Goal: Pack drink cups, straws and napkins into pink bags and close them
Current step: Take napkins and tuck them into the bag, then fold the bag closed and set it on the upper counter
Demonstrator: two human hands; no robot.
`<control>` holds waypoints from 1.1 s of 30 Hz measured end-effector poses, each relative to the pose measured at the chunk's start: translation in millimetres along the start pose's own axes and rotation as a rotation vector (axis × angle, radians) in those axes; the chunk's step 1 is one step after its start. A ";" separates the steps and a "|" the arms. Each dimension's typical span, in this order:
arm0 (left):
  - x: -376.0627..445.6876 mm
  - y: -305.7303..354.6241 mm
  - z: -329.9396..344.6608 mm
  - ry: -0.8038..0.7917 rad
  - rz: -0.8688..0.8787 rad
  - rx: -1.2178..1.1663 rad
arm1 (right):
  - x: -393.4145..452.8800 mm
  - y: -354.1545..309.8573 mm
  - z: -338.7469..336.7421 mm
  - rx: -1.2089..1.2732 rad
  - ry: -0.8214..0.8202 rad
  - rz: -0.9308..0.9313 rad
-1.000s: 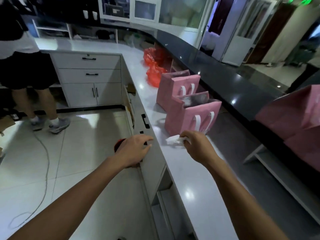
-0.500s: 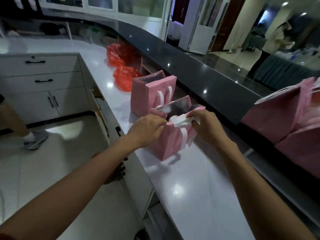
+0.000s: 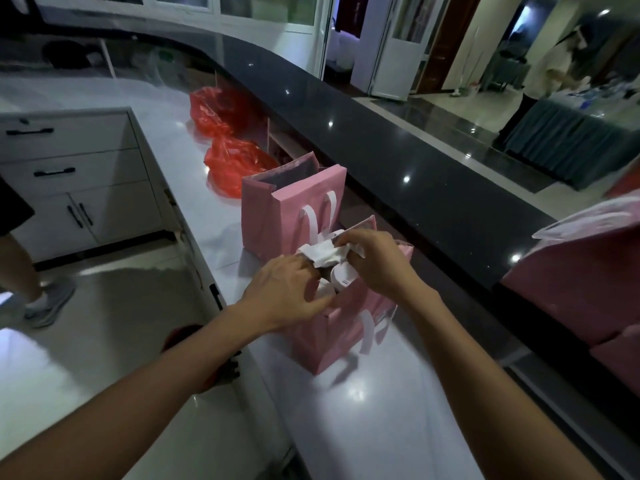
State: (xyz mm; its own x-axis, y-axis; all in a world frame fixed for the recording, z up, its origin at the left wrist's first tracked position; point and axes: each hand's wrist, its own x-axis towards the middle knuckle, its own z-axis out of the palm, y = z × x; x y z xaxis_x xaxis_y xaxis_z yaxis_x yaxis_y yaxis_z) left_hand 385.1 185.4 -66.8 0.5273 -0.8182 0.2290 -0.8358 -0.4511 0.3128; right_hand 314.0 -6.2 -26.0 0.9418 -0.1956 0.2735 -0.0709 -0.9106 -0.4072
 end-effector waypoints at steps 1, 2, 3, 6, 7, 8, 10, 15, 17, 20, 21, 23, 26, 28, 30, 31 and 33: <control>0.2 -3.4 2.3 -0.006 -0.006 -0.017 | 3.5 3.5 5.1 0.015 -0.046 0.010; 0.2 -6.6 4.8 -0.010 -0.008 -0.025 | 5.4 8.5 9.6 0.017 -0.093 0.027; 1.0 -10.0 7.1 -0.014 -0.009 -0.026 | 6.7 13.6 12.7 -0.002 -0.135 0.052; 2.3 -18.1 12.9 0.004 0.019 -0.019 | 6.9 26.5 17.0 -0.097 -0.292 0.153; 2.7 -19.8 14.6 0.020 0.035 -0.019 | 6.6 28.9 17.0 -0.126 -0.355 0.184; 3.0 -21.4 16.6 0.032 0.051 -0.019 | 6.8 30.3 16.6 -0.158 -0.415 0.207; 3.3 -23.3 19.6 0.040 0.072 -0.026 | 6.5 32.3 16.8 -0.219 -0.503 0.240; 1.6 -26.7 26.5 0.039 0.094 -0.046 | -4.1 41.3 26.1 -0.326 -0.639 0.340; 2.4 -28.0 26.6 0.067 0.118 -0.059 | -9.9 41.9 27.9 -0.370 -0.691 0.365; 7.4 -29.7 26.6 0.130 0.170 -0.093 | -14.6 43.5 31.6 -0.415 -0.725 0.397; 9.1 -30.6 27.3 0.134 0.182 -0.095 | -15.3 45.2 34.3 -0.433 -0.733 0.402; 11.1 -32.3 29.4 0.128 0.205 -0.093 | -17.3 45.8 38.9 -0.463 -0.725 0.394; 15.1 -35.3 31.4 0.096 0.235 -0.106 | -17.3 40.0 37.9 -0.446 -0.670 0.371; 20.0 -37.7 30.6 0.109 0.286 -0.133 | -16.3 40.1 35.6 -0.432 -0.628 0.377; 25.1 -39.9 28.9 0.154 0.373 -0.197 | -16.6 42.8 32.6 -0.431 -0.556 0.407; 27.8 -41.0 27.9 0.175 0.415 -0.234 | -18.0 44.4 30.6 -0.428 -0.509 0.418; 34.6 -44.4 25.2 0.191 0.455 -0.317 | -22.0 34.7 22.7 -0.377 -0.396 0.434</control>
State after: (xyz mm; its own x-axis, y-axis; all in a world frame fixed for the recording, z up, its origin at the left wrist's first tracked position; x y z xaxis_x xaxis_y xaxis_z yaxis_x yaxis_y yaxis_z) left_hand 436.6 168.1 -96.1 0.1688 -0.8126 0.5578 -0.9135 0.0835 0.3982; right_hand 298.3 -25.2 -65.9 0.8463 -0.4883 -0.2131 -0.5098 -0.8583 -0.0577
